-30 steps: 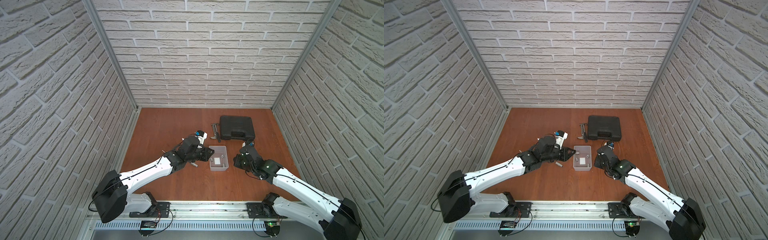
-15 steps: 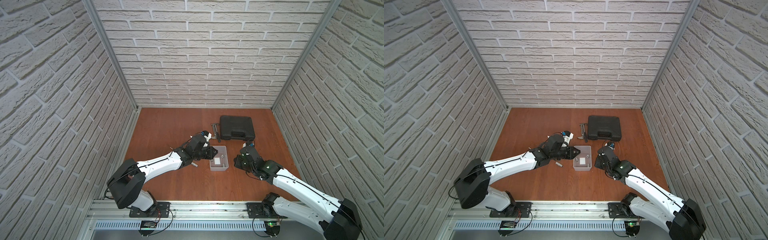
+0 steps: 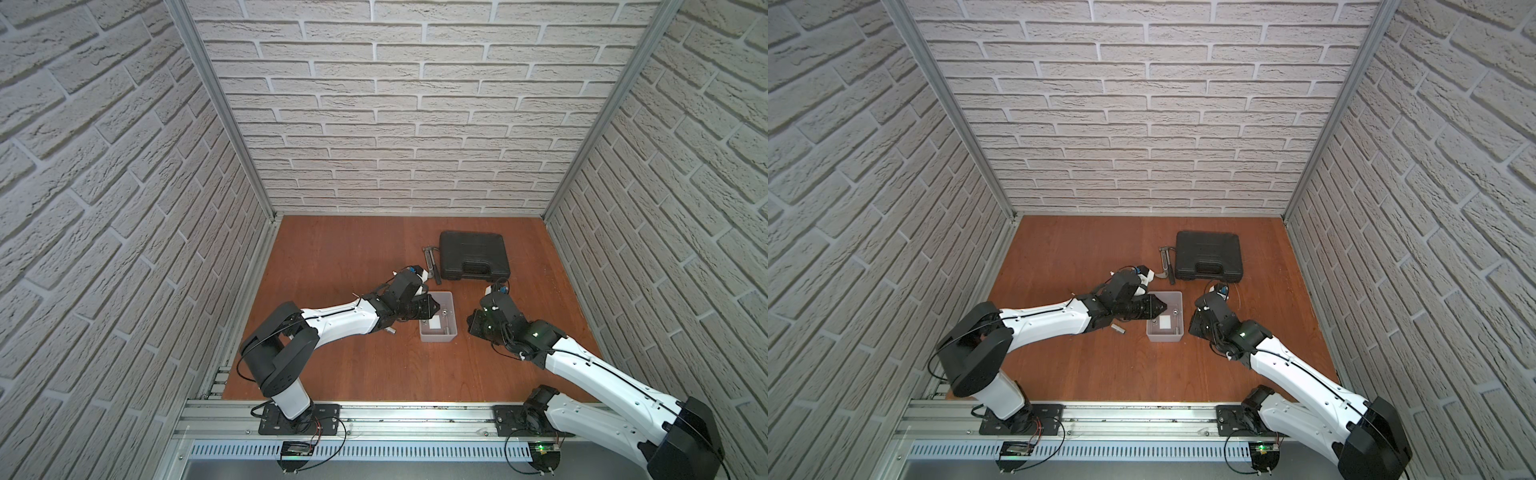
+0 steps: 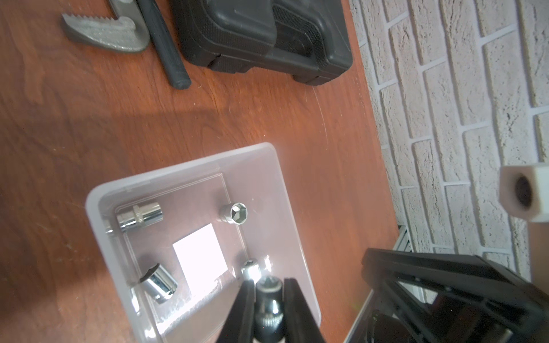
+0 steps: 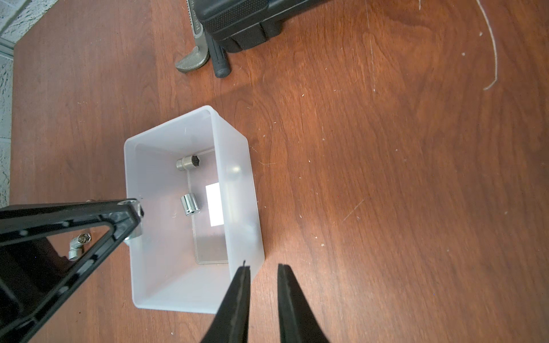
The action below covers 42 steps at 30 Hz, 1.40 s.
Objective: Put the socket on the desktop into the storage box
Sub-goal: Place the socket head in the storage box.
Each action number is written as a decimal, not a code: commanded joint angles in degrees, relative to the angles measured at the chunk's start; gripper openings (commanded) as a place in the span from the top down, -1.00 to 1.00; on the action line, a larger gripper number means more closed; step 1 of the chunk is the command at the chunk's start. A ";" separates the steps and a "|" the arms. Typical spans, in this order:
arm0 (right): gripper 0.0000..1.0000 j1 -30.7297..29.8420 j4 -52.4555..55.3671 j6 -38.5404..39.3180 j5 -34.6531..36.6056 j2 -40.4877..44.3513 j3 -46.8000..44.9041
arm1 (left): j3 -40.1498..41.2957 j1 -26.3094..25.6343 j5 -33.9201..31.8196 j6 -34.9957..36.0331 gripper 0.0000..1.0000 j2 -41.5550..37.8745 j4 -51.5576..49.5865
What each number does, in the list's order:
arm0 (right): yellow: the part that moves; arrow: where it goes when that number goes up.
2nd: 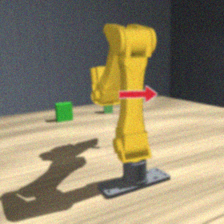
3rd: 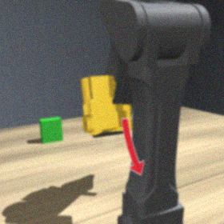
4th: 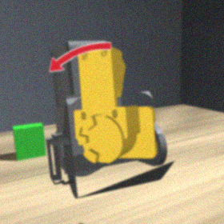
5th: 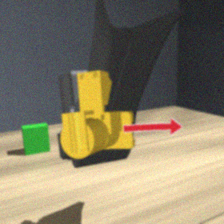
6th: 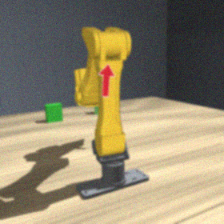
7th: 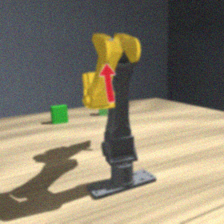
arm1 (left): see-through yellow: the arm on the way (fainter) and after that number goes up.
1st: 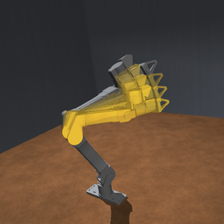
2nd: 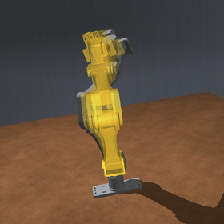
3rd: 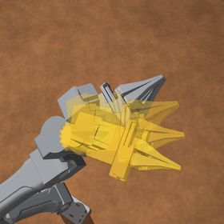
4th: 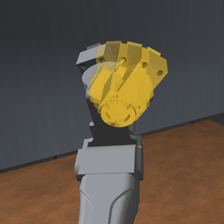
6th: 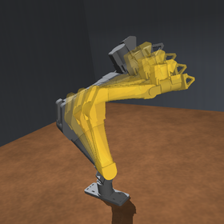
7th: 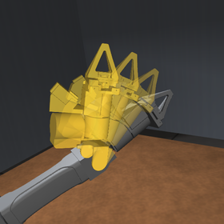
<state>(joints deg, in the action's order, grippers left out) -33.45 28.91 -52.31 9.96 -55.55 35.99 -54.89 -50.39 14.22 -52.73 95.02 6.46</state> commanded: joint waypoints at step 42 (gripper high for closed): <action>0.43 -6.28 -4.29 6.81 -3.10 -2.60 5.39 | -2.58 0.66 -21.73 13.82 0.10 -19.90 -27.67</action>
<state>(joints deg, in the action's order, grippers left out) -37.01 27.51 -48.51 5.96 -56.62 38.48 -59.57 -50.76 0.58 -43.16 80.62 -13.54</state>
